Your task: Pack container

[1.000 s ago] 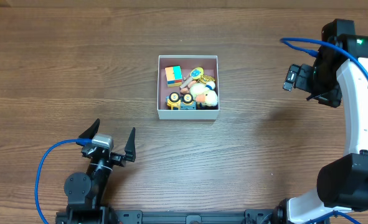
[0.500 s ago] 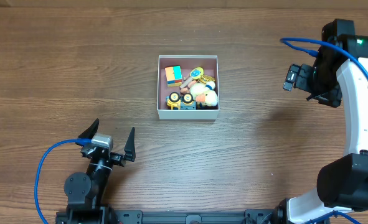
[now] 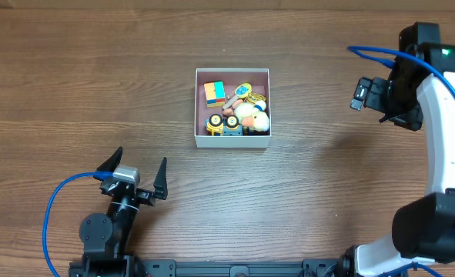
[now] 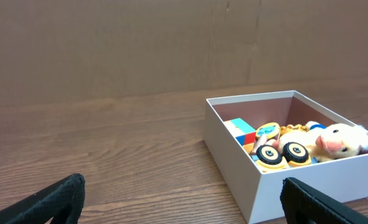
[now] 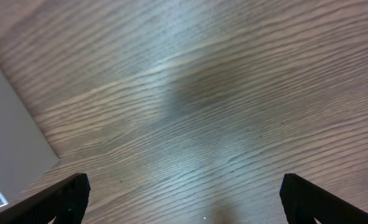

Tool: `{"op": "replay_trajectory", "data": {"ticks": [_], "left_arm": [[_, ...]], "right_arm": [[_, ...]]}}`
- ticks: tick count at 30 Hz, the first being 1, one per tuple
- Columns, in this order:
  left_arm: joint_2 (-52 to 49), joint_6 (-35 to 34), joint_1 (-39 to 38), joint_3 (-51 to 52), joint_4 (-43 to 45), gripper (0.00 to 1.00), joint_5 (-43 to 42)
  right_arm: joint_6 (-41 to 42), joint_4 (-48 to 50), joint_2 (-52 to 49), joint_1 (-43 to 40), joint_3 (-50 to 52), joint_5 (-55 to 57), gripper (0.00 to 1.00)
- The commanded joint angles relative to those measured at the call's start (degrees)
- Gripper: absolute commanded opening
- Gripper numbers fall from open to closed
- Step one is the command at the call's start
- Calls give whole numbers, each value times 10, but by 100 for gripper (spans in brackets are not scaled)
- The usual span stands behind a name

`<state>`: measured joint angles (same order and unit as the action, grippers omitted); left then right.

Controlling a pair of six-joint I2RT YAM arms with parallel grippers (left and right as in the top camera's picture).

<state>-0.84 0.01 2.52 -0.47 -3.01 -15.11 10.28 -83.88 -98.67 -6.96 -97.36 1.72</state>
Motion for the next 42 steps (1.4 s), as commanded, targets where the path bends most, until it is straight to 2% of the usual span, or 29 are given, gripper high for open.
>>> {"op": "replay_trajectory", "data": {"ticks": [1,10,13,19,20,26,35,38,42], "left_arm": [[6,7,5,2,0,100,7],[6,7,5,2,0,100,7],[6,7,5,2,0,100,7],[6,7,5,2,0,100,7],[6,7,5,2,0,100,7],[6,7,5,2,0,100,7],[6,7,5,2,0,100,7],[6,7,5,2,0,100,7],[6,7,5,2,0,100,7]], "right_arm": [[2,3,96,11,-4,1,100],[2,3,301,14,1,1,100],[1,6,377,14,33,2,100],[0,165,558,14,217,-37,100],[0,239,617,14,292,-62,100],[0,456,757,14,506,-96,100],[0,705,902,15,753,-94,100],[0,769,933,15,811,-94,100],[2,802,967,16,864,-94,100]]}}
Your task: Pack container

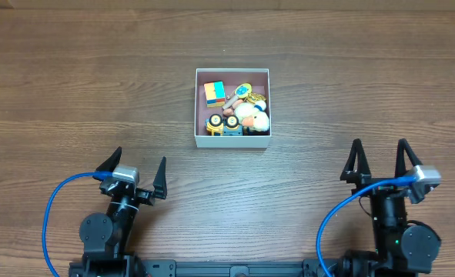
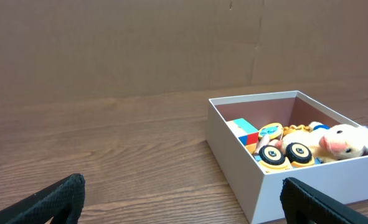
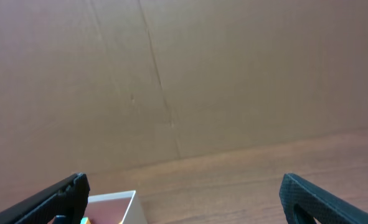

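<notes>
A white open box (image 1: 199, 108) stands at the table's middle, holding a coloured block (image 1: 215, 93), a yellow-wheeled toy car (image 1: 222, 123), a pale plush toy (image 1: 252, 115) and other small toys. From the left wrist view the box (image 2: 246, 180) lies ahead to the right, toys showing inside. My left gripper (image 1: 133, 169) rests open at the near left, nothing between its fingers. My right gripper (image 1: 379, 161) rests open at the near right, empty; its wrist view catches only a box corner (image 3: 131, 202).
Bare wooden tabletop (image 1: 73, 85) surrounds the box. A brown cardboard wall (image 2: 140, 43) stands behind the table. Blue cables (image 1: 54, 208) loop near both arm bases.
My right arm was raised at the far right, wrist camera looking down at the table; it now sits folded at the near right, gripper open. The left arm and the box are unchanged.
</notes>
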Tool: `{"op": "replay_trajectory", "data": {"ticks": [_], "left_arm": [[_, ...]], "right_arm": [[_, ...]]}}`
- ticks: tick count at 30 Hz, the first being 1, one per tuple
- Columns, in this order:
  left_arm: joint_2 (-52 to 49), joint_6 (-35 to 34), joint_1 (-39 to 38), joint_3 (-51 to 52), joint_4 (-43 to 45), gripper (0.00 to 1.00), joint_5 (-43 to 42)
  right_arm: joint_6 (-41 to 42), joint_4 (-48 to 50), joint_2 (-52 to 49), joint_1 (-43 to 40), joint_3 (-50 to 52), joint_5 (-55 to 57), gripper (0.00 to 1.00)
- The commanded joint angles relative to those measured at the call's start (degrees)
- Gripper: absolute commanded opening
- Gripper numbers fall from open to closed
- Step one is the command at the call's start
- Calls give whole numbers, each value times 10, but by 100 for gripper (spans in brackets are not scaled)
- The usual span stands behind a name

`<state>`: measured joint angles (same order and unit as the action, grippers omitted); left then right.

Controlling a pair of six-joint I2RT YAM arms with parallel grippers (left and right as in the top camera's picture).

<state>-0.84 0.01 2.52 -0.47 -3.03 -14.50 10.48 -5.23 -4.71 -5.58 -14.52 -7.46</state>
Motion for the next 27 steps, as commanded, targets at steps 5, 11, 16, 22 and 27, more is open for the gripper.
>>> {"op": "replay_trajectory", "data": {"ticks": [5,11,16,22,27], "left_arm": [[6,7,5,2,1,100,1],[6,7,5,2,1,100,1],[6,7,5,2,1,100,1],[6,7,5,2,1,100,1],[6,7,5,2,1,100,1]], "right_arm": [[0,45,45,4,75,-1,100],[0,77,45,9,112,-1,100],[0,105,45,11,142,-1,100],[0,61,45,11,141,5,100],[0,11,45,11,141,-2,100]]}}
